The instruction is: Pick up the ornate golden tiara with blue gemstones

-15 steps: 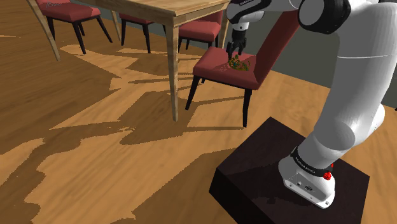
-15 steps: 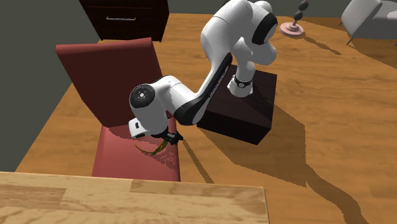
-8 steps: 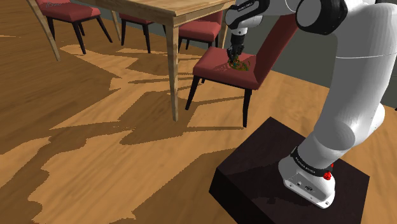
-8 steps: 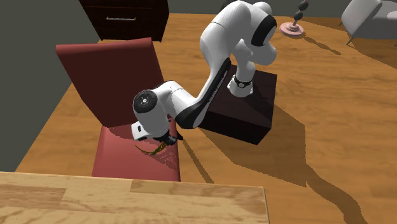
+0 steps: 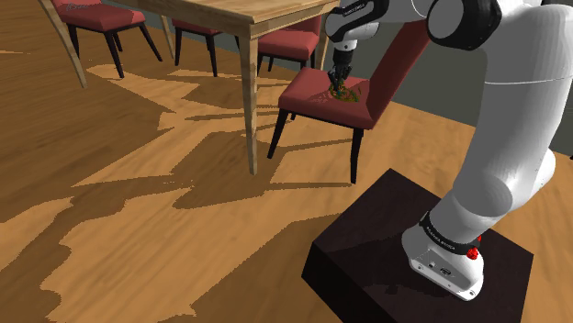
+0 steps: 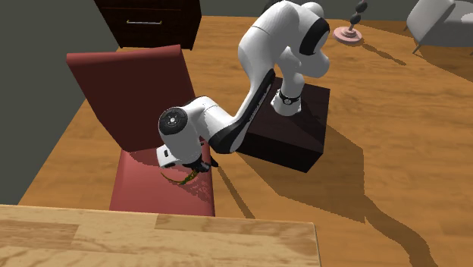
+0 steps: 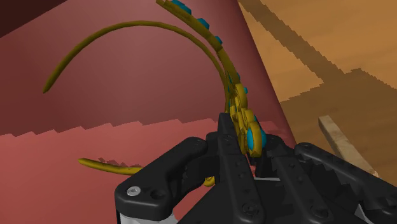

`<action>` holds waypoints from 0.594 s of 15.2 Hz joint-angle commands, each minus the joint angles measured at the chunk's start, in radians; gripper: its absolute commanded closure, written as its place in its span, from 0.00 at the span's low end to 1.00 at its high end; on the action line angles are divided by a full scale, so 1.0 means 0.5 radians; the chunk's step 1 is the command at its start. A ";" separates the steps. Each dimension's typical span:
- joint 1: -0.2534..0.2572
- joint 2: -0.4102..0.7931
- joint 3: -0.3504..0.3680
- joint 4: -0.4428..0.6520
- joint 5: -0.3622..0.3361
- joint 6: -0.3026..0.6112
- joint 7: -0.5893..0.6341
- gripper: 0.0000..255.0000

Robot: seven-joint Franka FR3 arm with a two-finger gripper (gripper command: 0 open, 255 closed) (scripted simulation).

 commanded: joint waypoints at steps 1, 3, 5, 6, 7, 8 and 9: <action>0.000 -0.008 -0.002 0.014 -0.002 -0.022 0.000 1.00; 0.000 -0.025 -0.004 0.042 -0.006 -0.068 0.000 1.00; 0.001 -0.042 -0.006 0.072 -0.010 -0.114 0.001 1.00; 0.001 -0.049 -0.007 0.088 -0.011 -0.137 0.001 1.00; 0.001 -0.057 -0.008 0.105 -0.013 -0.161 0.001 1.00; 0.002 -0.064 -0.008 0.122 -0.015 -0.185 0.001 1.00; 0.002 -0.070 -0.009 0.139 -0.016 -0.209 0.001 1.00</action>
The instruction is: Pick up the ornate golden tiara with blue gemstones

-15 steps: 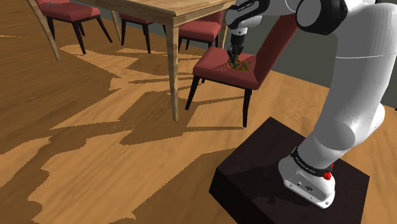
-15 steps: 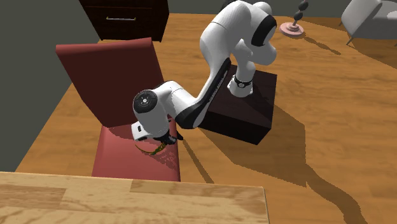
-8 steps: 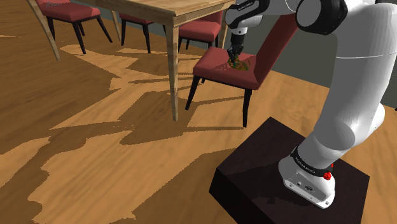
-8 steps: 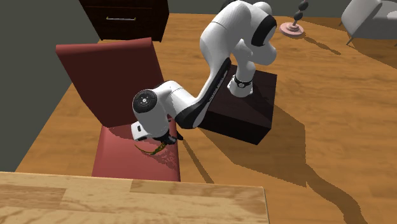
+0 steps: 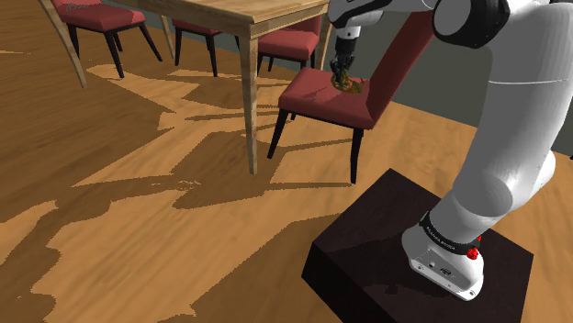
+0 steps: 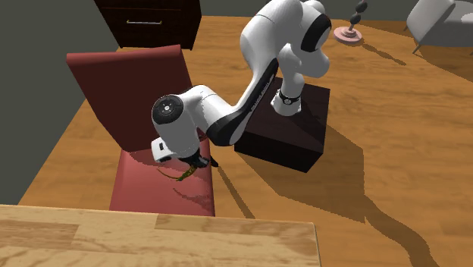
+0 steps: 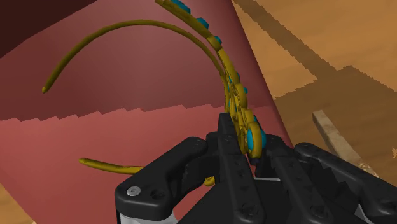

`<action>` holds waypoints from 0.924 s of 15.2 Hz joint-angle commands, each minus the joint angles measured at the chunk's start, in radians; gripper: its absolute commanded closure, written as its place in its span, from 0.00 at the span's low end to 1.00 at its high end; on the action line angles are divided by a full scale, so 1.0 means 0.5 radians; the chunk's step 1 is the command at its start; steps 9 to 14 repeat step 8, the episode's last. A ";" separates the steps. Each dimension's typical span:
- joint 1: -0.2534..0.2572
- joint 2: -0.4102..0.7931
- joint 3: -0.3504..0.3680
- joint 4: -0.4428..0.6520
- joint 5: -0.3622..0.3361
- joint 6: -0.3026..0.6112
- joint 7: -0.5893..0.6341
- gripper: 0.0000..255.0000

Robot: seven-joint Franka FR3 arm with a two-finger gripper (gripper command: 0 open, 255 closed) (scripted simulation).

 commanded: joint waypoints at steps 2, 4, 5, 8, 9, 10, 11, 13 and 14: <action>-0.002 -0.015 -0.002 0.057 -0.003 -0.073 -0.002 1.00; -0.002 -0.025 -0.004 0.097 -0.005 -0.122 -0.002 1.00; -0.002 -0.030 -0.005 0.117 -0.006 -0.147 -0.002 1.00; -0.003 -0.034 -0.005 0.142 -0.007 -0.176 -0.003 1.00; -0.003 -0.034 -0.005 0.142 -0.007 -0.176 -0.003 1.00; -0.003 -0.034 -0.005 0.142 -0.007 -0.176 -0.003 1.00; -0.003 -0.034 -0.005 0.142 -0.007 -0.176 -0.003 1.00; -0.003 -0.034 -0.005 0.142 -0.007 -0.176 -0.003 1.00; -0.003 -0.034 -0.005 0.142 -0.007 -0.176 -0.003 1.00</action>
